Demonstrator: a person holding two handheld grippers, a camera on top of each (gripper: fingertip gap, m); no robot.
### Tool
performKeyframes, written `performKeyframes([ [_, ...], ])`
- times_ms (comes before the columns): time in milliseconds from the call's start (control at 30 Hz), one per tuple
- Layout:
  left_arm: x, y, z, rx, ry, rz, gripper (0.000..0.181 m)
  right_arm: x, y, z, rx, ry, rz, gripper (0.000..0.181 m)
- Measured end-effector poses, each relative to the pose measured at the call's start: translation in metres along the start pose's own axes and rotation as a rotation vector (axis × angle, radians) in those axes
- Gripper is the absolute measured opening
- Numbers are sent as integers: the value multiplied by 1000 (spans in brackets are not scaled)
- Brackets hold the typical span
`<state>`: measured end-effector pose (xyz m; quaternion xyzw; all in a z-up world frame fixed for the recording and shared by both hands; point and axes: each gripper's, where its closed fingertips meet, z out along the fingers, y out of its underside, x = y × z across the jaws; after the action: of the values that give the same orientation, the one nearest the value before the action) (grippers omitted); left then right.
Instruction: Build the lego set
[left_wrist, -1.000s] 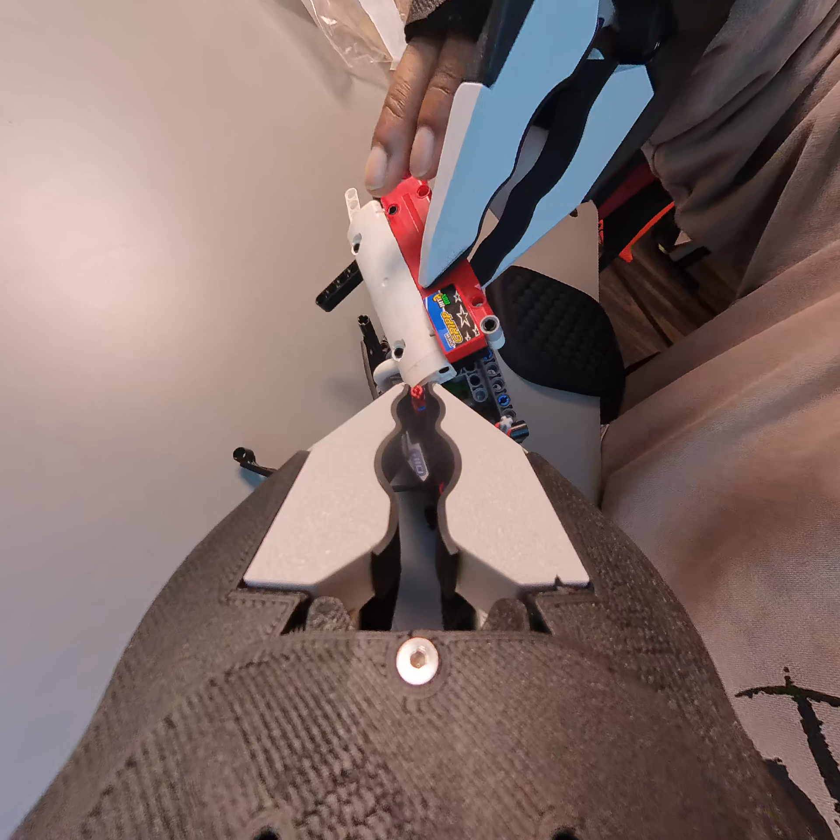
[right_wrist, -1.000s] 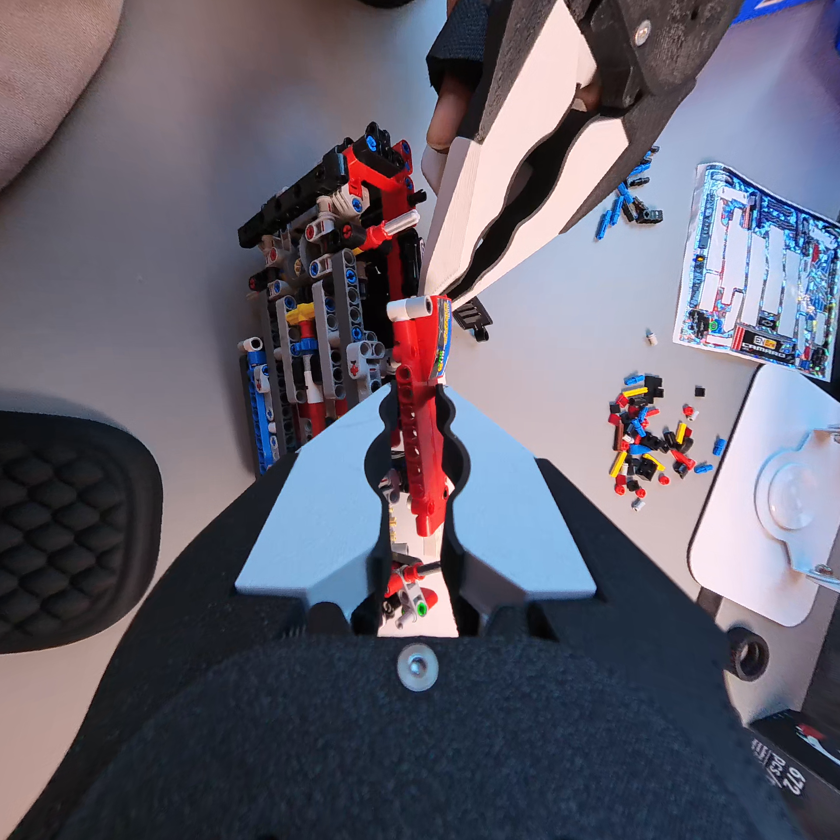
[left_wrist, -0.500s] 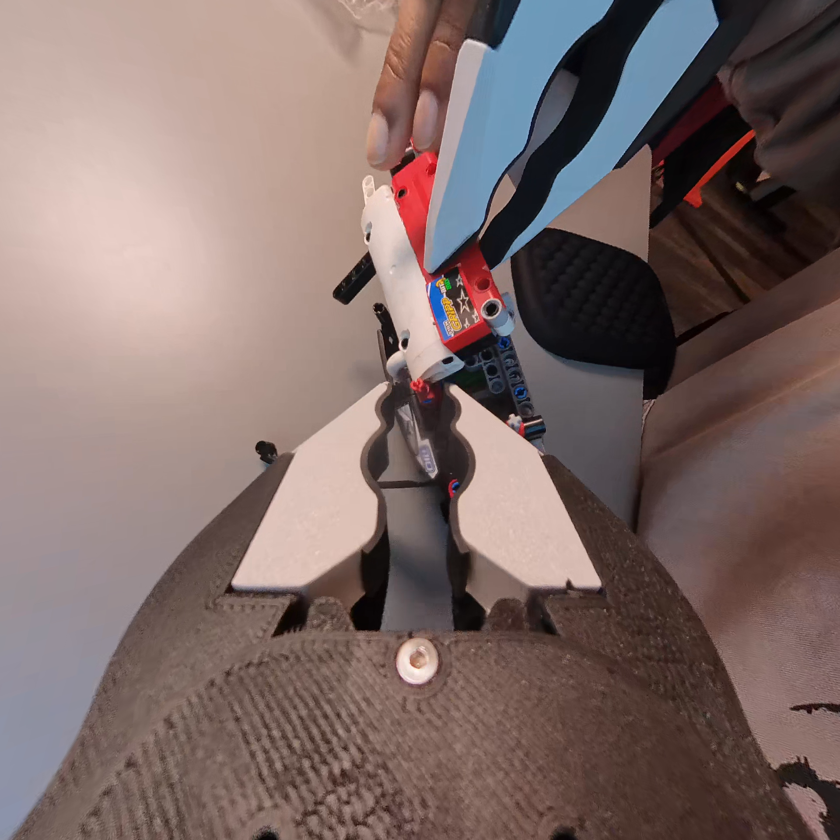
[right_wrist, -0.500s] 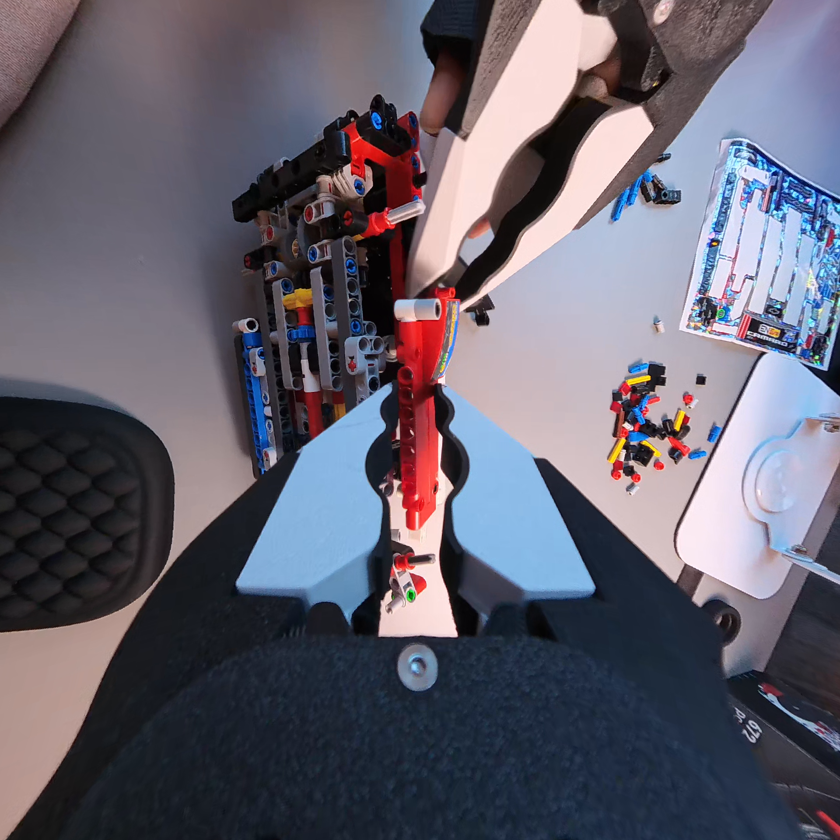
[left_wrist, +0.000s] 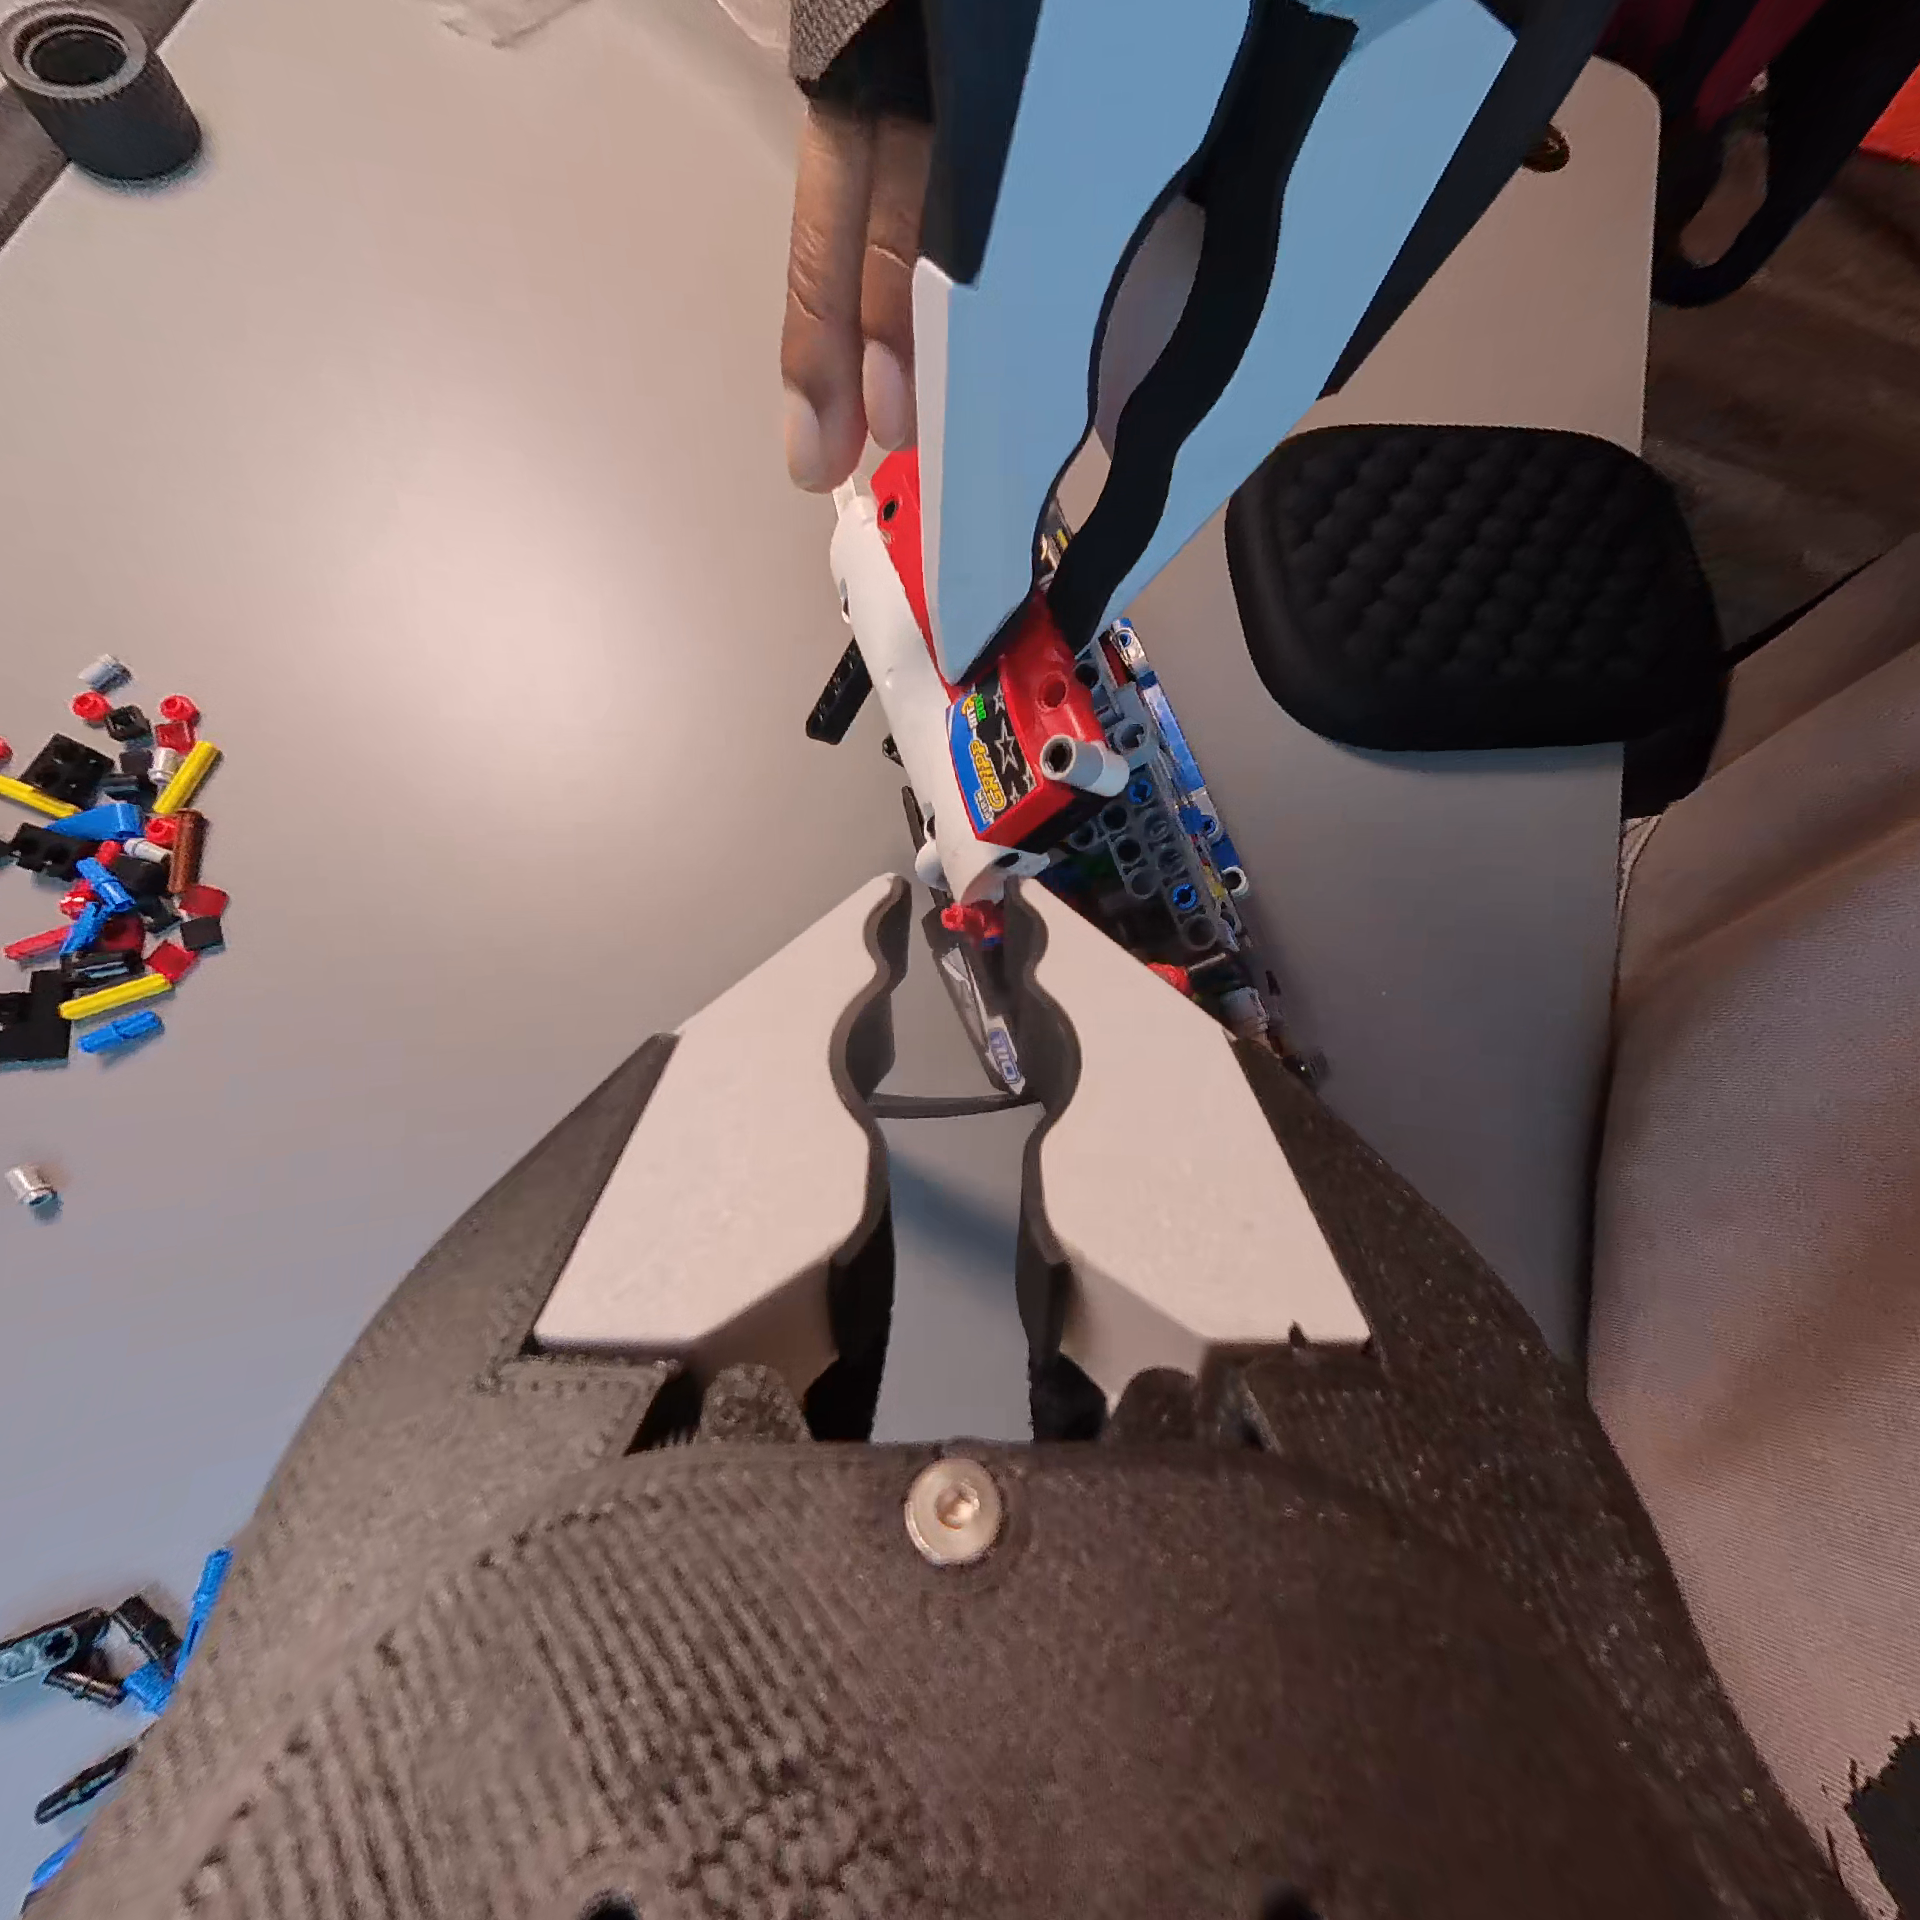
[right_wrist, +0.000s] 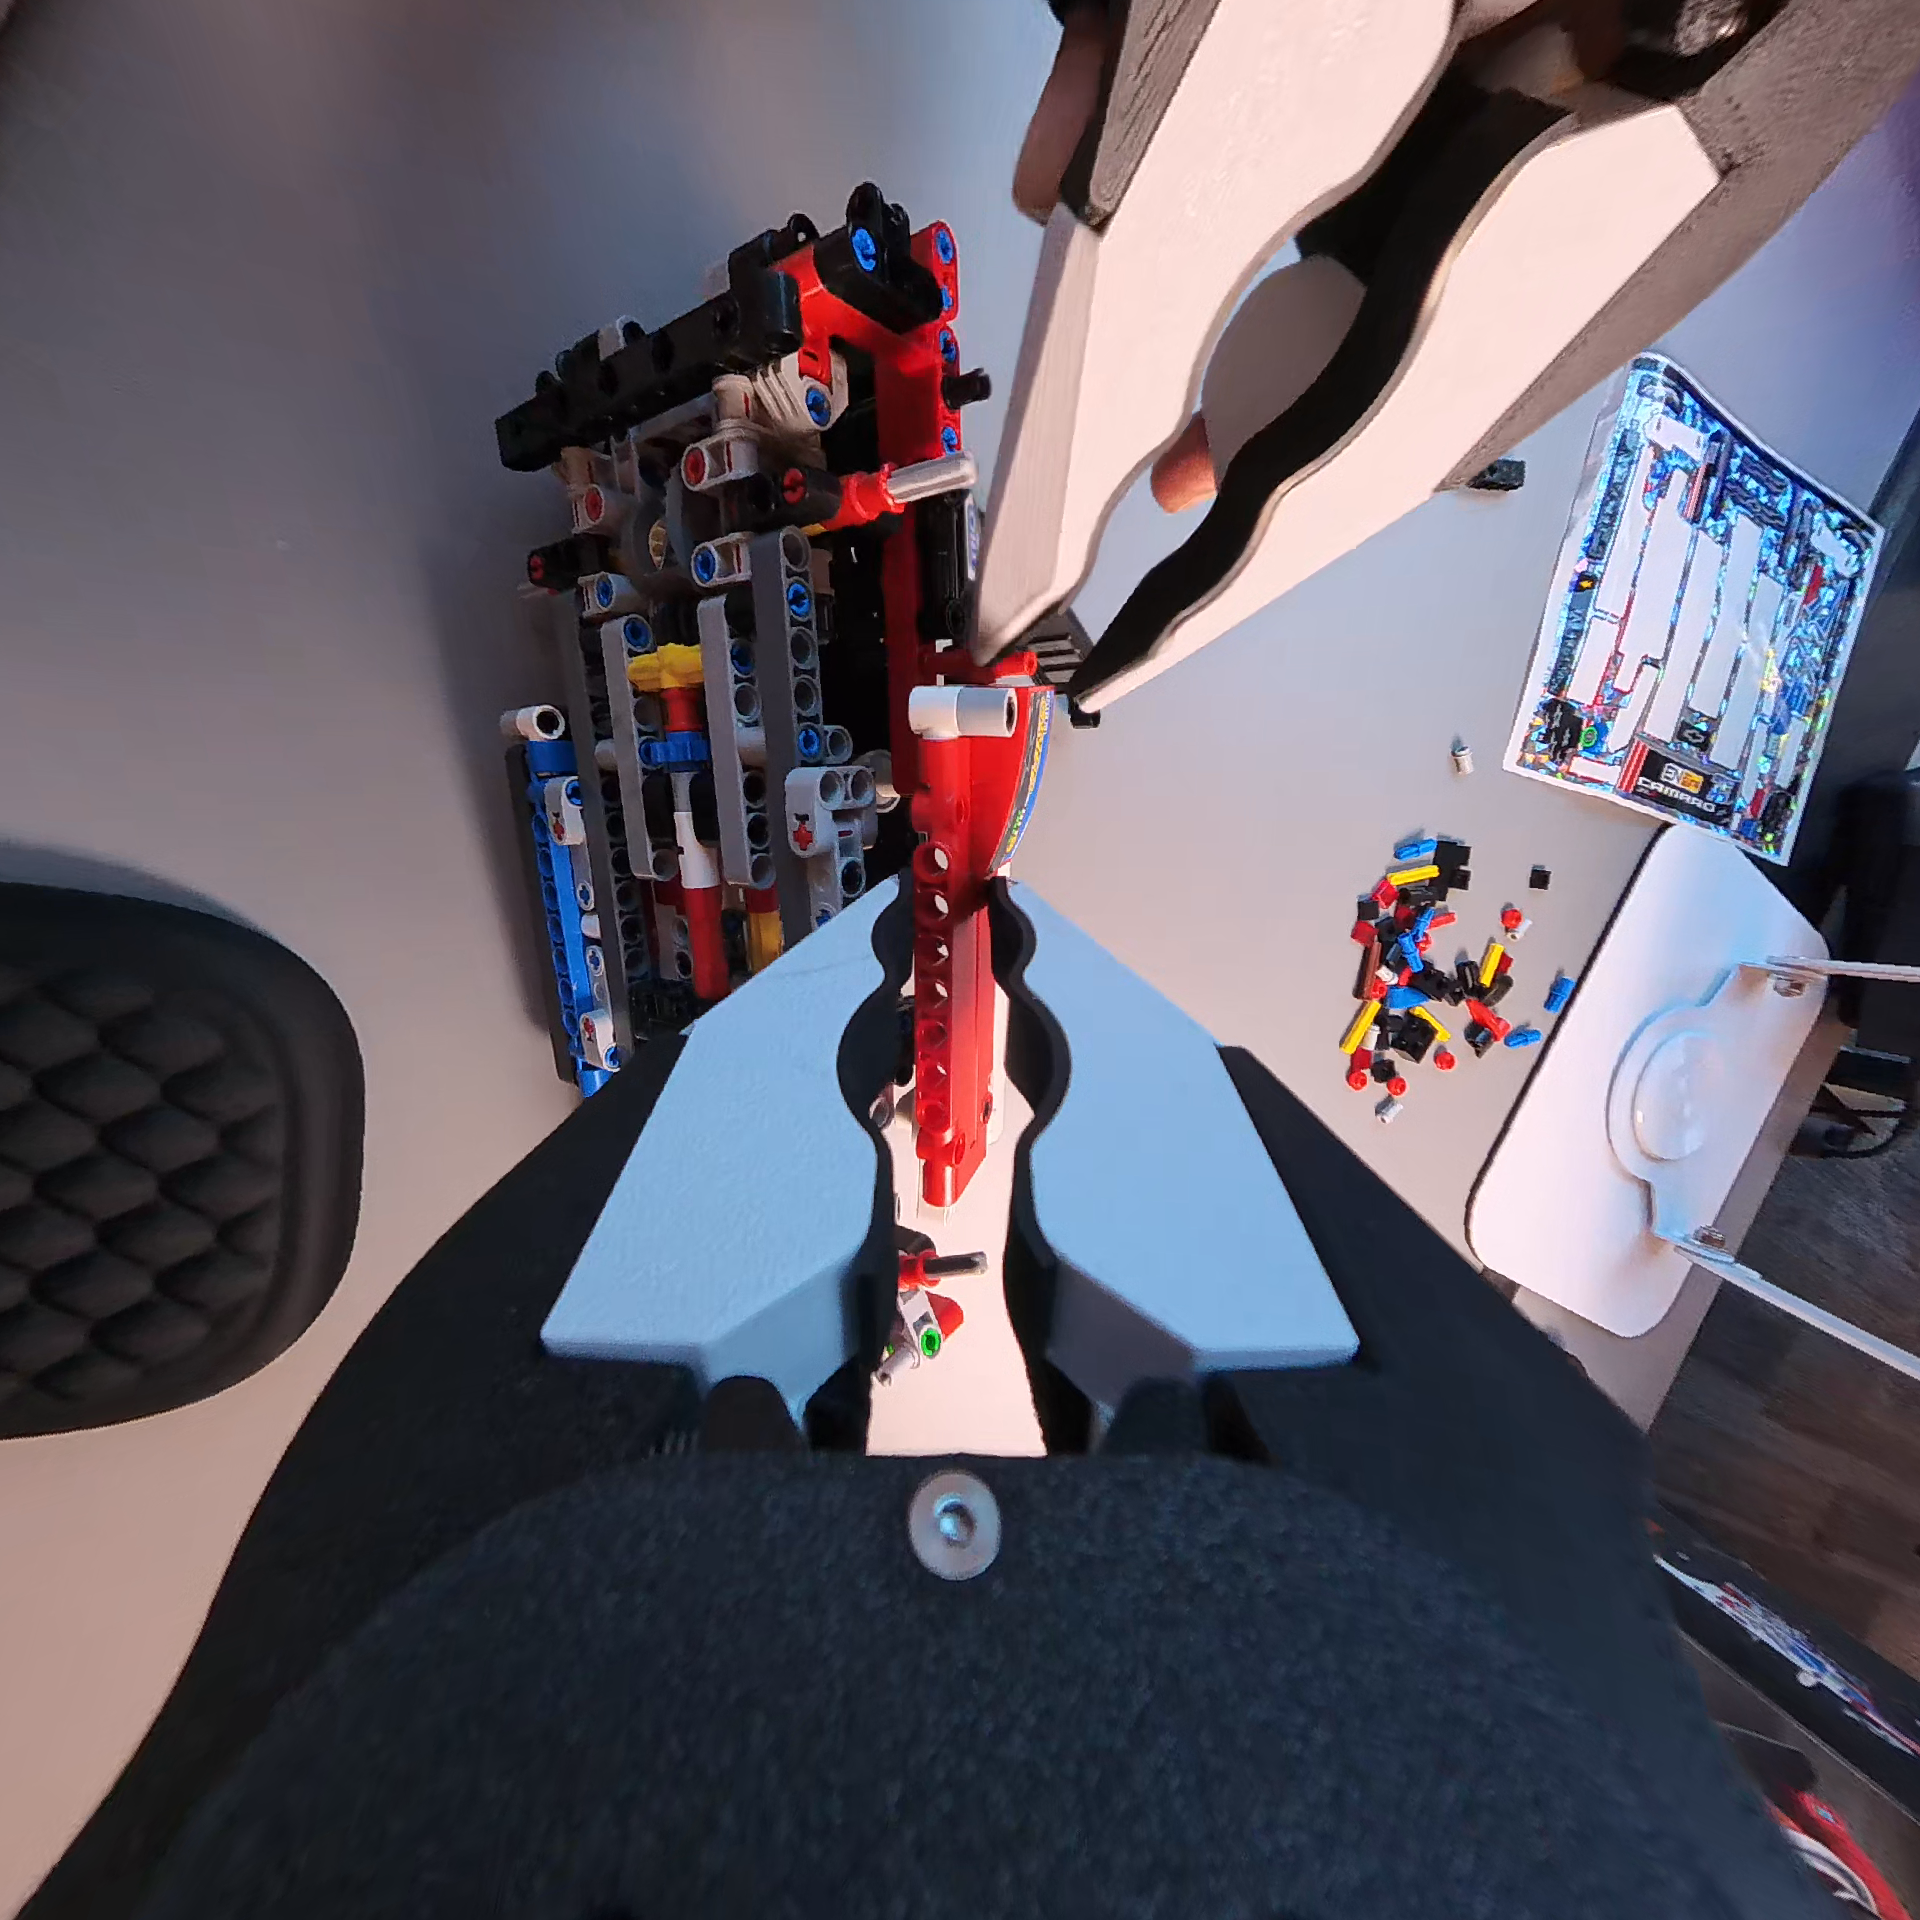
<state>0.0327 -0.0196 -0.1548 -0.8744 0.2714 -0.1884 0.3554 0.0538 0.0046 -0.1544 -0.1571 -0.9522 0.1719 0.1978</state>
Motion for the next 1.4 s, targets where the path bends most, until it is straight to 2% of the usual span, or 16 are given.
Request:
performKeyframes([
  [33,0,1,1,-13,2,1,15,0,-1,0,2,3,-2,10],
  [100,0,7,5,-59,-1,18,14,0,-1,1,10,5,-3,10],
  [133,3,7,7,-60,12,22,8,0,-2,1,15,7,-1,10],
  [400,14,9,10,-60,50,22,6,-10,-6,-2,42,11,6,11],
  [633,23,8,9,-1,161,-159,5,-15,-8,-3,44,6,15,11],
  [767,27,9,9,8,171,-179,5,-18,-9,-4,43,1,5,11],
  [1033,37,10,11,52,259,-336,5,-21,-10,-2,39,-12,-8,8],
  [1300,42,10,13,55,211,-256,5,-28,-13,-4,63,5,11,13],
  [1400,43,9,13,55,194,-234,5,-26,-15,-8,93,65,52,18],
])
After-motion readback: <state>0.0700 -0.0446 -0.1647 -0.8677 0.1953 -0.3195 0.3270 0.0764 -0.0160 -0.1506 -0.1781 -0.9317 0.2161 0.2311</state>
